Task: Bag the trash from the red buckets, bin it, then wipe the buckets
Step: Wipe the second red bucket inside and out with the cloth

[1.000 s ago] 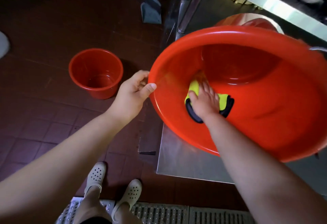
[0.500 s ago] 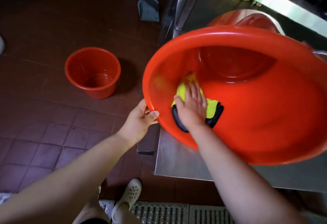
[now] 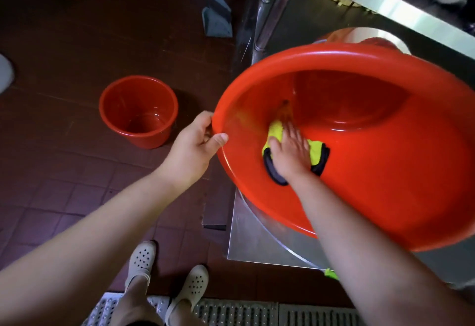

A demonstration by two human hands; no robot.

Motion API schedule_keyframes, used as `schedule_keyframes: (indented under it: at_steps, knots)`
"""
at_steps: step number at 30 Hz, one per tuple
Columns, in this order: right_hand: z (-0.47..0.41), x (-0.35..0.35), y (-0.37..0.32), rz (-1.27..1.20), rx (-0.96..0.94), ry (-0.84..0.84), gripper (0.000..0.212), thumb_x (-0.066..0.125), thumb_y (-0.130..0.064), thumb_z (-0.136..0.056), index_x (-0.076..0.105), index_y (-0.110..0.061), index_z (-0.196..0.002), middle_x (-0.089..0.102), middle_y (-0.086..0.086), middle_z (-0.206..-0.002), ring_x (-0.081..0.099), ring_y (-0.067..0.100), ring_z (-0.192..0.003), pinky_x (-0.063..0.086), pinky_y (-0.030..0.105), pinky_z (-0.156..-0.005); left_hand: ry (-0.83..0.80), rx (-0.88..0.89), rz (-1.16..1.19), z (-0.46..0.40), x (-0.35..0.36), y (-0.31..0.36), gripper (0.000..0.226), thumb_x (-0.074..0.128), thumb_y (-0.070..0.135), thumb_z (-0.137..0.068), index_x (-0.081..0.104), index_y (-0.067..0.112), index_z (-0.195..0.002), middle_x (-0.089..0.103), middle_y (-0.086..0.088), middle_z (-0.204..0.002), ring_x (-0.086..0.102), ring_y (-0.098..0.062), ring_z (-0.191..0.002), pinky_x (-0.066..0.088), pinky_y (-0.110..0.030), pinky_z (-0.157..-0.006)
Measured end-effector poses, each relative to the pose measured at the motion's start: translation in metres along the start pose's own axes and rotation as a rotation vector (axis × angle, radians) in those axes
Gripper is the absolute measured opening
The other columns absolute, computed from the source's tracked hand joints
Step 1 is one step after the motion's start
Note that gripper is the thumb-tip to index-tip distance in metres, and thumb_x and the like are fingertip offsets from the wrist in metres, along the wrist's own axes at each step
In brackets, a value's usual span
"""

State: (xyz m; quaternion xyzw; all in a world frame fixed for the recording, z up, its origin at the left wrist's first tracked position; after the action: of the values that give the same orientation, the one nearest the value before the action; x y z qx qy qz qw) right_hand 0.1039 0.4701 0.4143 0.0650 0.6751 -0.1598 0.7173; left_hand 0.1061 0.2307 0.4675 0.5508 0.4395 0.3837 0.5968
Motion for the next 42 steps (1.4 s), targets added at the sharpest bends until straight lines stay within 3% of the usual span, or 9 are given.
schedule_keyframes:
  at_steps: [7,9,12,16,22,27,36,39,42]
  knots:
    - [-0.035,0.0,0.038,0.108,0.146,0.002,0.062,0.032,-0.044,-0.095,0.025,-0.013,-0.148,0.027,0.011,-0.154,0.022,0.026,-0.141,0.011,0.036,-0.114,0.0,0.061,-0.003,-0.004,0.005,-0.006,0.018,0.06,0.018,-0.089,0.056,0.016,-0.107,0.064,0.004,-0.088,0.06,-0.006,-0.075,0.051,-0.021,-0.071]
    - [-0.033,-0.001,0.034,0.09,0.138,0.018,0.064,0.034,-0.044,-0.095,0.018,-0.017,-0.15,0.02,0.006,-0.157,0.017,0.022,-0.144,0.007,0.034,-0.116,-0.121,-0.076,0.078,0.009,0.018,-0.029,0.022,0.056,0.007,-0.092,0.052,0.013,-0.112,0.063,0.0,-0.095,0.06,-0.006,-0.084,0.051,-0.03,-0.082]
    - [-0.018,0.0,0.017,0.039,0.169,0.027,0.065,0.037,-0.043,-0.094,0.016,-0.019,-0.151,0.018,0.003,-0.158,0.013,0.017,-0.145,0.005,0.034,-0.117,-0.228,-0.213,0.153,0.029,0.034,-0.058,0.024,0.051,0.011,-0.095,0.049,0.031,-0.109,0.062,0.011,-0.095,0.059,0.0,-0.09,0.05,-0.042,-0.094]
    - [0.036,0.006,-0.025,-0.128,0.138,0.082,0.066,0.042,-0.041,-0.093,0.019,-0.019,-0.15,0.017,0.003,-0.158,0.009,0.015,-0.146,0.002,0.032,-0.117,-0.16,-0.179,0.182,0.033,0.039,-0.059,0.021,0.052,0.029,-0.087,0.052,0.039,-0.105,0.064,0.008,-0.091,0.062,-0.011,-0.089,0.052,-0.047,-0.09]
    - [0.104,0.005,-0.059,-0.312,-0.081,0.117,0.076,0.031,-0.049,-0.08,0.012,-0.024,-0.149,0.015,0.002,-0.158,0.01,0.017,-0.146,0.008,0.034,-0.115,-0.062,-0.037,-0.025,0.024,0.03,-0.041,0.025,0.054,0.032,-0.085,0.051,0.02,-0.107,0.065,-0.003,-0.089,0.061,-0.018,-0.08,0.051,-0.049,-0.081]
    - [0.062,0.003,-0.035,-0.23,-0.096,0.059,0.072,0.039,-0.04,-0.082,0.023,-0.018,-0.148,0.022,0.006,-0.156,0.019,0.023,-0.144,0.015,0.037,-0.113,-0.047,0.041,-0.063,0.015,0.011,-0.014,0.006,0.055,0.015,-0.093,0.049,0.017,-0.094,0.055,-0.006,-0.08,0.054,-0.026,-0.074,0.049,-0.05,-0.076]
    - [-0.022,-0.004,0.037,0.196,0.115,-0.038,0.048,0.035,-0.036,-0.094,0.052,-0.001,-0.123,0.05,0.021,-0.132,0.04,0.032,-0.127,0.023,0.038,-0.105,-0.049,0.147,-0.069,0.007,-0.005,0.013,0.019,0.056,0.035,-0.088,0.052,0.032,-0.107,0.06,0.017,-0.093,0.059,0.0,-0.082,0.046,-0.017,-0.073]
    - [-0.024,-0.003,0.036,0.192,0.118,-0.033,0.052,0.034,-0.037,-0.095,0.045,-0.005,-0.134,0.042,0.018,-0.143,0.029,0.029,-0.137,0.013,0.036,-0.113,-0.084,-0.033,0.08,0.017,0.002,-0.017,0.026,0.06,0.023,-0.087,0.05,0.025,-0.111,0.062,-0.006,-0.111,0.061,-0.021,-0.103,0.05,-0.037,-0.092]
    - [-0.016,-0.002,0.026,0.151,0.124,-0.024,0.055,0.035,-0.038,-0.096,0.037,-0.009,-0.142,0.033,0.013,-0.151,0.019,0.024,-0.143,0.005,0.034,-0.116,-0.129,-0.285,0.241,0.037,0.015,-0.045,0.014,0.053,0.004,-0.093,0.05,0.003,-0.107,0.052,-0.021,-0.099,0.056,-0.029,-0.095,0.047,-0.052,-0.096]
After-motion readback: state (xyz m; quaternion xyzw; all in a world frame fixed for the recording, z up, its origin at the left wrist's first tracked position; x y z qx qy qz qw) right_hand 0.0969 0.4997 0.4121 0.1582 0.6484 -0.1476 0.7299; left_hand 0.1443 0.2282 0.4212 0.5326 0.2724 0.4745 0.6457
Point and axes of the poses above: each hand's wrist, its own z-axis away from the middle knuckle, its own x-axis out of the palm, y = z × x, the point moved 1 cm from there along -z, towards the middle knuckle
